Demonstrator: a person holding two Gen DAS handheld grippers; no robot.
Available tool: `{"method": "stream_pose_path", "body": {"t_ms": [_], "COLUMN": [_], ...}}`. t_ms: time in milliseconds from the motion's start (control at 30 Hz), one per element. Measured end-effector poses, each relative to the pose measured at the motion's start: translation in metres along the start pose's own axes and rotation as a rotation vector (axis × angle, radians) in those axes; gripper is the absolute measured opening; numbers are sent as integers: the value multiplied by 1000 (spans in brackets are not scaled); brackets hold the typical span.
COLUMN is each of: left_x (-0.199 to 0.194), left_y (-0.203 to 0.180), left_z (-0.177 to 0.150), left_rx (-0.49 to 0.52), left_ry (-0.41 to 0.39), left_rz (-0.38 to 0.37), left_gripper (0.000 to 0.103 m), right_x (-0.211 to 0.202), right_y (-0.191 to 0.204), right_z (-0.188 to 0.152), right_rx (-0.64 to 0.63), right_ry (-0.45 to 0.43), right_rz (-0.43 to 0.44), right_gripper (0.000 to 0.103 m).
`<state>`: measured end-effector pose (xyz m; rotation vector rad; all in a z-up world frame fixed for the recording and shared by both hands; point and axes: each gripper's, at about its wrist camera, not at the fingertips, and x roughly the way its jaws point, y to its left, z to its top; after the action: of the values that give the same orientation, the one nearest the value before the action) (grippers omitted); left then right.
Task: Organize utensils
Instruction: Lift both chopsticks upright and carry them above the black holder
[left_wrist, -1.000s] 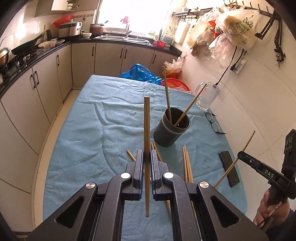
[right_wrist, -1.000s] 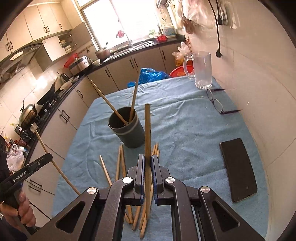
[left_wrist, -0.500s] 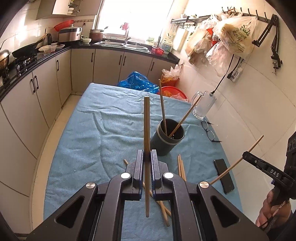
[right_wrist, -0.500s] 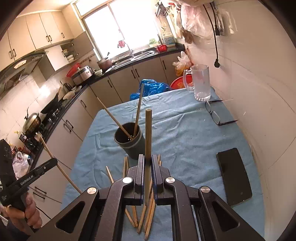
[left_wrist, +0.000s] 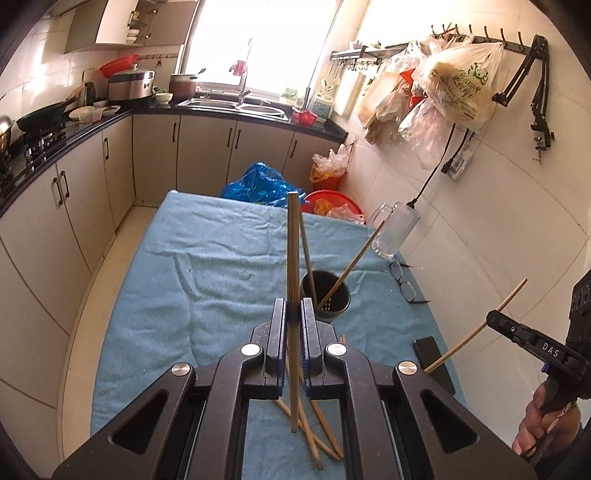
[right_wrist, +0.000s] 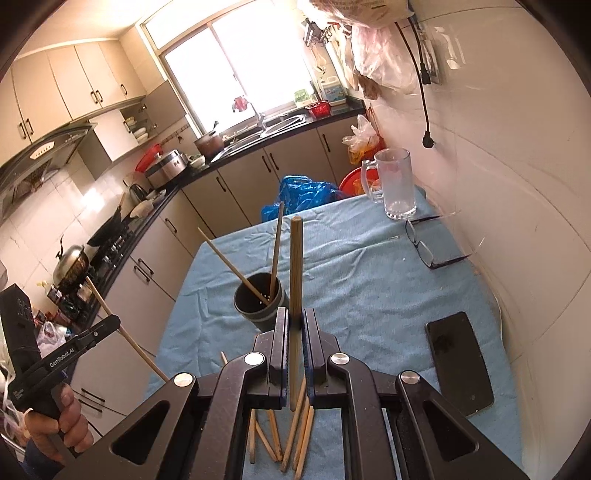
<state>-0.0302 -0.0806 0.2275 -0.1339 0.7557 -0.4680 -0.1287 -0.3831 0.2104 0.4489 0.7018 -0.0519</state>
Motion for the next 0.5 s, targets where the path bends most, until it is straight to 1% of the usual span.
{"method": "stream_pose_path", "body": {"t_ms": [500], "left_x": [4], "left_y": [-16], "left_z": [42], "left_rx": [18], "left_ry": [-39], "left_rz": [-30], "left_gripper": [6], "right_x": [-9], "right_y": [-17], "right_z": [37], "right_rx": [47], "right_ry": [-38], "right_rz": [23], "right_gripper": [7]}}
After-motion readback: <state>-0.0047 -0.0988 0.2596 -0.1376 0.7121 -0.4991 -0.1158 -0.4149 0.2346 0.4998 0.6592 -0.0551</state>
